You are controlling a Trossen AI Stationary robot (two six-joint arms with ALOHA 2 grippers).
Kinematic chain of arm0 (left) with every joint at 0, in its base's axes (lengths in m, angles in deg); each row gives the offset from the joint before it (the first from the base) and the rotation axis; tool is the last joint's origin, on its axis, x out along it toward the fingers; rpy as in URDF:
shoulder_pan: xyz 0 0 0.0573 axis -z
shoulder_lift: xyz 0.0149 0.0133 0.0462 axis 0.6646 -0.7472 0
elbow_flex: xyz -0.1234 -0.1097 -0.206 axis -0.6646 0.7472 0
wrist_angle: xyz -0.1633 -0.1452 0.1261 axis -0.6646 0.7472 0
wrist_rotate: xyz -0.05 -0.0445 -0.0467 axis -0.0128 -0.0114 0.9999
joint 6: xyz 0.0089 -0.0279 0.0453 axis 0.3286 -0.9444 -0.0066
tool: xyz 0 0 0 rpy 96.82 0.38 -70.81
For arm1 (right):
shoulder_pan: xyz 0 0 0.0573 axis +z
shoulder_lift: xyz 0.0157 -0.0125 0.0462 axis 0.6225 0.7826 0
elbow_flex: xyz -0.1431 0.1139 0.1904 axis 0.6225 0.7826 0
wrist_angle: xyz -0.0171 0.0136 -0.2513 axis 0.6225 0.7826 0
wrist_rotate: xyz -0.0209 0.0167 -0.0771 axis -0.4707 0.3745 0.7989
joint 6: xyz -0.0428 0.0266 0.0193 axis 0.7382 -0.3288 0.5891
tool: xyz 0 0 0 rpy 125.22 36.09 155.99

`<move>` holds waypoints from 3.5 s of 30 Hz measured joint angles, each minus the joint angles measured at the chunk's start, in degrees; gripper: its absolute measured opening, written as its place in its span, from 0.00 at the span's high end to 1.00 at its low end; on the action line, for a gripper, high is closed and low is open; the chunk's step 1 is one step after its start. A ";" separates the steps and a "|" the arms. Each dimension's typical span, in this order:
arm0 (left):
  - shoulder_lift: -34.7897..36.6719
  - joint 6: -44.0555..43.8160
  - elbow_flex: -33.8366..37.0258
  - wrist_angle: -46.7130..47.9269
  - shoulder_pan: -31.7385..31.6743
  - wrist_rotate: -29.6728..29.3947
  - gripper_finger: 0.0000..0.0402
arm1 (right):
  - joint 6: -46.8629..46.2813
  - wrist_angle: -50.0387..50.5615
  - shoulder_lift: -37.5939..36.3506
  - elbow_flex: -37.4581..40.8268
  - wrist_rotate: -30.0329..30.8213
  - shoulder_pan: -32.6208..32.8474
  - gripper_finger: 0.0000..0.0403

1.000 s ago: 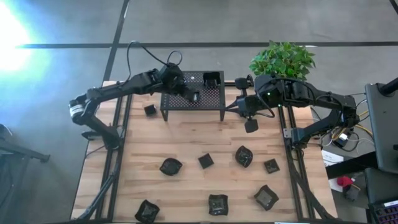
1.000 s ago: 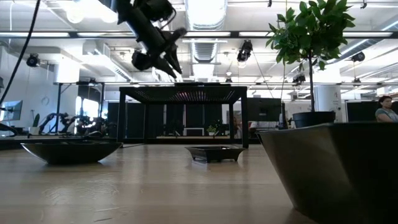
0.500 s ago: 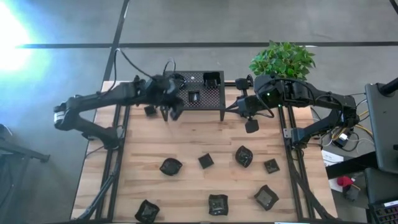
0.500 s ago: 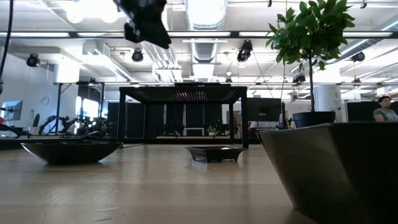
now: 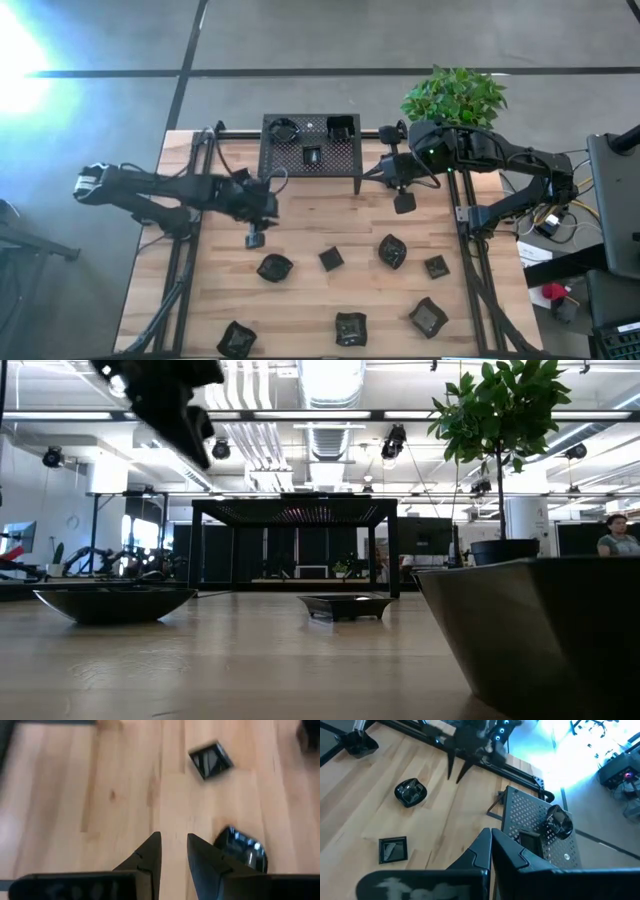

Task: Pick & Place Mini shaped plates
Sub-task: Put the leaf shaped plate on top of the leaf shaped plate on the shelf

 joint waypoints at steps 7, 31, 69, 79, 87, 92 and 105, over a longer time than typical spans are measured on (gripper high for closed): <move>-0.24 -0.25 9.60 -7.36 1.20 3.86 0.78 | -0.02 -0.09 0.00 0.00 0.00 0.01 0.98; -8.53 -8.13 20.79 -27.32 6.69 10.86 0.78 | -0.85 -0.09 0.00 0.00 0.02 0.01 0.98; -12.19 -11.25 21.42 -29.76 8.44 9.85 1.00 | 0.66 -0.04 0.00 0.02 0.06 0.01 0.98; -2.86 -12.76 17.44 -21.60 8.09 9.04 1.00 | 0.66 -0.07 0.00 0.02 0.07 0.01 0.98; 1.63 -11.33 5.38 -5.50 4.68 6.28 1.00 | 0.66 -0.17 0.00 0.02 0.07 0.01 0.98; 1.97 -7.27 -3.03 4.58 0.66 4.37 1.00 | 0.66 -0.46 0.00 0.02 0.07 0.01 0.98; 0.18 10.86 -19.02 18.14 -22.94 11.08 1.00 | 2.05 -0.57 0.00 0.02 0.07 0.01 0.98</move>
